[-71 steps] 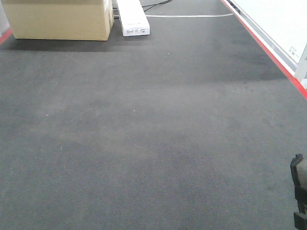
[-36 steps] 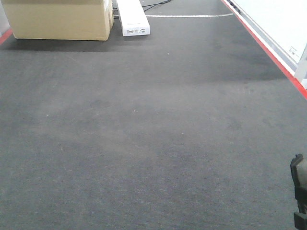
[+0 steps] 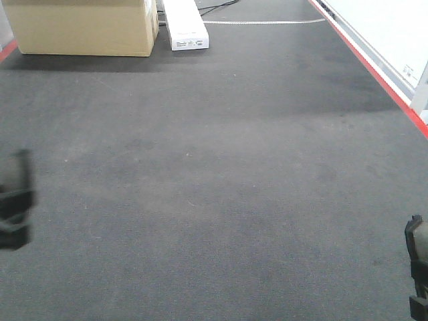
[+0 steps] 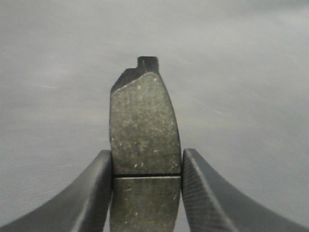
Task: Move and align brake pads A on conveyor
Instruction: 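Extend the left gripper over the belt and lower its brake pad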
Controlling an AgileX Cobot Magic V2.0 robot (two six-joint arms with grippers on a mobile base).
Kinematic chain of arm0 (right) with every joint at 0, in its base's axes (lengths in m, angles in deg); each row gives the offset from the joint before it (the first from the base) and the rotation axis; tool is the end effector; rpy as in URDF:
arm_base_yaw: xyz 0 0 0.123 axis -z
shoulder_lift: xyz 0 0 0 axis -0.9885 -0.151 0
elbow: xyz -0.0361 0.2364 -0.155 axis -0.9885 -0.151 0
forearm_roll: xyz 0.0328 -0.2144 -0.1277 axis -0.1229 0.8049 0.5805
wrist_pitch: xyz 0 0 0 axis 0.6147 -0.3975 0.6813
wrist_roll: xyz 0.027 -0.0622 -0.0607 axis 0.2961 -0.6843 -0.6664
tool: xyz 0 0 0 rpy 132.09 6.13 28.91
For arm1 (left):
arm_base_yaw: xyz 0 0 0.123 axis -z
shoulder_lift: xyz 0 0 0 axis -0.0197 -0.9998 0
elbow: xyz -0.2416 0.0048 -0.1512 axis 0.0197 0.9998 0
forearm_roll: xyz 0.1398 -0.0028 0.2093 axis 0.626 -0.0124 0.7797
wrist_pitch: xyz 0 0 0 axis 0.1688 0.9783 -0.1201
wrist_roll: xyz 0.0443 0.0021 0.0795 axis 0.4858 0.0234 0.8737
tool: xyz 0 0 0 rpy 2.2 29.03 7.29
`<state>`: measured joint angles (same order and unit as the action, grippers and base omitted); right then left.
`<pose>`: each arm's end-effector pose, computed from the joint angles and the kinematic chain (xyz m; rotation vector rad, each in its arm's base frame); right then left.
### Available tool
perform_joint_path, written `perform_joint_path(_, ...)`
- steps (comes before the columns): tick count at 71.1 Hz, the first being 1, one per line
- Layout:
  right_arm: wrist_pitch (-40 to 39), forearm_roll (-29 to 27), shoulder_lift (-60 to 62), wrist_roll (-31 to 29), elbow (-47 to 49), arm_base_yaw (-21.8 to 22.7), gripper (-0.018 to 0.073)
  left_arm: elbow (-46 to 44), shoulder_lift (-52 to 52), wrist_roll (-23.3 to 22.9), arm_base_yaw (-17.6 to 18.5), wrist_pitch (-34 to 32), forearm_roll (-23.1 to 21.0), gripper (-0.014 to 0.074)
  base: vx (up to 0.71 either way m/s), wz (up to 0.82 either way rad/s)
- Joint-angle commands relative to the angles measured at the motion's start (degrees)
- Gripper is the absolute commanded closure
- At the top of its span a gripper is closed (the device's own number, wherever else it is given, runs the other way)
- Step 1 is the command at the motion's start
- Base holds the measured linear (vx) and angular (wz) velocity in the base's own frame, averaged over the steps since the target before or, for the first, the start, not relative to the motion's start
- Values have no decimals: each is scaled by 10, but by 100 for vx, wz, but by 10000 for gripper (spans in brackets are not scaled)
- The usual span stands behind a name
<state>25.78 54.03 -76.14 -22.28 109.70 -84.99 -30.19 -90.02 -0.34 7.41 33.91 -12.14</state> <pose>0.1120 0.0100 0.2721 -0.1762 2.2752 0.0279 0.1731 -0.0408 0.3028 0.1902 2.1071 -0.2948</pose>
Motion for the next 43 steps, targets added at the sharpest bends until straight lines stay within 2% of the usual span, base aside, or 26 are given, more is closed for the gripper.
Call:
perform_joint_path(1, -45, -2, 0, -4, 18, -1, 400, -42, -44, 39, 30, -32, -58, 480, 0, 0)
perform_joint_path(5, -45, -2, 0, -4, 18, -1, 400, -55, -75, 48, 49, -30, -74, 479, 0, 0)
perform_joint_path(14, -45, -2, 0, -4, 18, -1, 400, -80, -149, 47, 89, -33, -76, 478, 0, 0)
perform_joint_path(18, -45, -2, 0, -4, 18, -1, 400, -89, -181, 32, 97, -34, -76, 477, 0, 0)
perform_joint_path(23, -45, -2, 0, -4, 18, -1, 400, -99, -221, -12, 99, -39, -74, 476, 0, 0)
perform_joint_path(34, -45, -2, 0, -4, 18, -1, 400, -124, -307, -136, 93, -56, -33, 467, 0, 0)
perform_joint_path(43, -45, -2, 0, -4, 18, -1, 400, -156, -369, -216, 93, -42, 34, 467, 0, 0)
